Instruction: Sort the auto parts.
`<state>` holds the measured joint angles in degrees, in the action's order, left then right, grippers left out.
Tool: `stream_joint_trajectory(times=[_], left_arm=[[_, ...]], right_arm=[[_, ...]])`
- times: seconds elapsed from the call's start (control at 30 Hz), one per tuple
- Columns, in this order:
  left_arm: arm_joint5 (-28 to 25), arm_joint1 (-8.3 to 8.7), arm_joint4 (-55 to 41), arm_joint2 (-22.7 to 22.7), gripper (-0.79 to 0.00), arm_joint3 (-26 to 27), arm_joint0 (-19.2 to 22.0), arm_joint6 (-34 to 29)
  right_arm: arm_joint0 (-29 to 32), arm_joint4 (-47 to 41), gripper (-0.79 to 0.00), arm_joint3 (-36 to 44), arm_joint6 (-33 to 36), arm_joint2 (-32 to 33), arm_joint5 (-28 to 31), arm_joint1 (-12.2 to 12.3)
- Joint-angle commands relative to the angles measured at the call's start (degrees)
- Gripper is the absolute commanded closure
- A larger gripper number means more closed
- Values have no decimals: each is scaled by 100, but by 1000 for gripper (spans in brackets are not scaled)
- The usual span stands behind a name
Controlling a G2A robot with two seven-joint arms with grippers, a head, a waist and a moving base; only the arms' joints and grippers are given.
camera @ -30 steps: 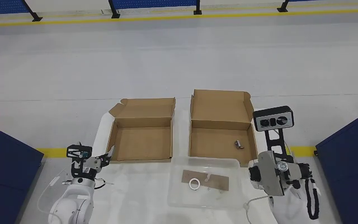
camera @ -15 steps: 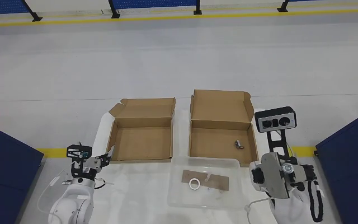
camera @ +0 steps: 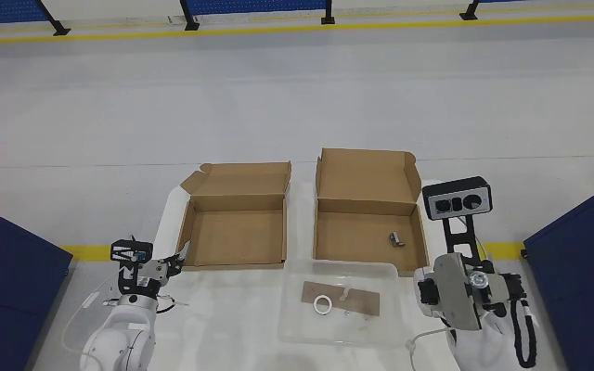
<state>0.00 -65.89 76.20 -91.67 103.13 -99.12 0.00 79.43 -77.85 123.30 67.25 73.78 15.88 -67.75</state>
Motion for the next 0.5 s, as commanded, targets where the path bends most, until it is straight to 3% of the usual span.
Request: stream_joint_trajectory(times=[0.0,0.47], left_arm=[[0,0,0,0,-785,0,0,0],[0,0,0,0,-785,0,0,0]], right_arm=[[0,0,0,0,0,0,0,0],[165,451,0,134,13,144,-61,-12]])
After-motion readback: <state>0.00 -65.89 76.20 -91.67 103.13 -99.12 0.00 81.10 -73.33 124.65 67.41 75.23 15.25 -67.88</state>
